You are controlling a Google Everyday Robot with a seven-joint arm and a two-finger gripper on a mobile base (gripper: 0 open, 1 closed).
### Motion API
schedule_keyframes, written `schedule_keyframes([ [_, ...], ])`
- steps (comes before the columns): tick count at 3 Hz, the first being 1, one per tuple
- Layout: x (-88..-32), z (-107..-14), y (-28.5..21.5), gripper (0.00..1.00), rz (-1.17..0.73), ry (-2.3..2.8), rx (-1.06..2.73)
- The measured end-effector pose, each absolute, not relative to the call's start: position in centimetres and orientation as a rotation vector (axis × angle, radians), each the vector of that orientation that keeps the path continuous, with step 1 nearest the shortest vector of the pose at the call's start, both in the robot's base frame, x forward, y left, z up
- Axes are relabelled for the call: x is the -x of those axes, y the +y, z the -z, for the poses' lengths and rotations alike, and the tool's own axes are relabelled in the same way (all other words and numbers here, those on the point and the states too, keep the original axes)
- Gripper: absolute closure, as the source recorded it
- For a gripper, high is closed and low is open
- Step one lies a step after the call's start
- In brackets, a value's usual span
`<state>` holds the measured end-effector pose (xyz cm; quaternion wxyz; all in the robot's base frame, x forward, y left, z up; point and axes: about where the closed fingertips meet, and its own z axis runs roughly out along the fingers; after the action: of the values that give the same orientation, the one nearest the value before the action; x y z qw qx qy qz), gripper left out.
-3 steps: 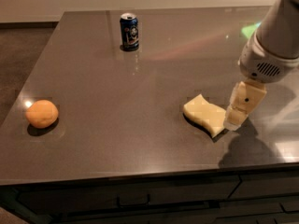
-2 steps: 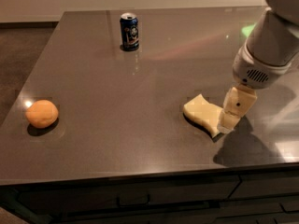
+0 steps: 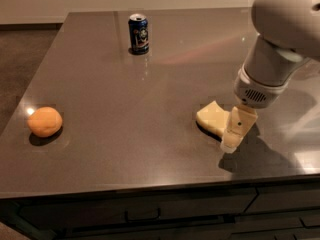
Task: Move sponge near pepsi can
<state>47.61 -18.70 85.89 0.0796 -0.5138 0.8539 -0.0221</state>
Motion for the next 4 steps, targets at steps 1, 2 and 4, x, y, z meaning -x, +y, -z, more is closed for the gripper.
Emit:
schedule_keyframes([
  [1,-47.6,-84.8,-18.3,0.11,0.063,2.581,1.545],
  [2,-47.5,-84.4,-18.0,0.34,0.055,2.594,1.554],
  [4,-48.2,-86.0,-16.6,0.8,0.047,2.556,1.578],
])
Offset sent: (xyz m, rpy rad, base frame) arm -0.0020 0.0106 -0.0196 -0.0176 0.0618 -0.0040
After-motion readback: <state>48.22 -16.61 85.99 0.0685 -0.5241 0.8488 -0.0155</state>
